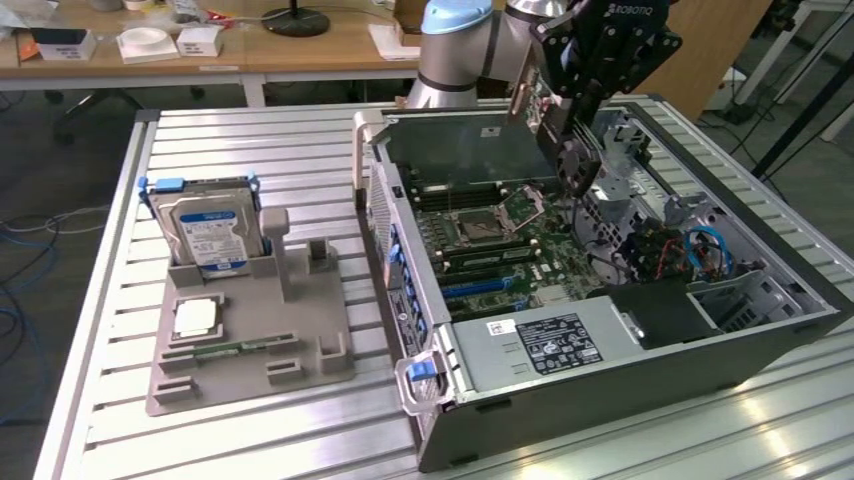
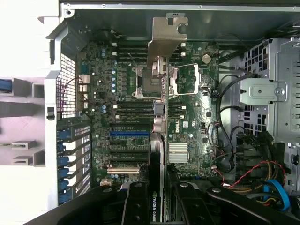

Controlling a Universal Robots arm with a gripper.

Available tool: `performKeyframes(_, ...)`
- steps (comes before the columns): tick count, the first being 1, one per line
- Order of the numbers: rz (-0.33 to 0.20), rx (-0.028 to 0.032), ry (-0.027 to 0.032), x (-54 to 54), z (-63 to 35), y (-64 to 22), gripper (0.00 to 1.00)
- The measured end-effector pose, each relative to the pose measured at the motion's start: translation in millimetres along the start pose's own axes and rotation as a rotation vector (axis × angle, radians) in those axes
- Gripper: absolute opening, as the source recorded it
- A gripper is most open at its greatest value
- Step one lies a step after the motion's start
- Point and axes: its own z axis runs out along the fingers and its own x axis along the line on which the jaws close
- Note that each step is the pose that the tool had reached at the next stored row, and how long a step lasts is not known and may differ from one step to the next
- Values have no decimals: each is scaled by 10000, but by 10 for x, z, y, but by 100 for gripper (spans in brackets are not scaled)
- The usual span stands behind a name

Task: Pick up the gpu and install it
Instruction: 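Insert the gpu into the slot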

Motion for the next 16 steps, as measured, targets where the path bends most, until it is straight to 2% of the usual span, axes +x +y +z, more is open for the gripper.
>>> performKeyframes(11,-30,0,1,0,-4,0,26)
performKeyframes(16,-751,14,34,0,-30,1,26)
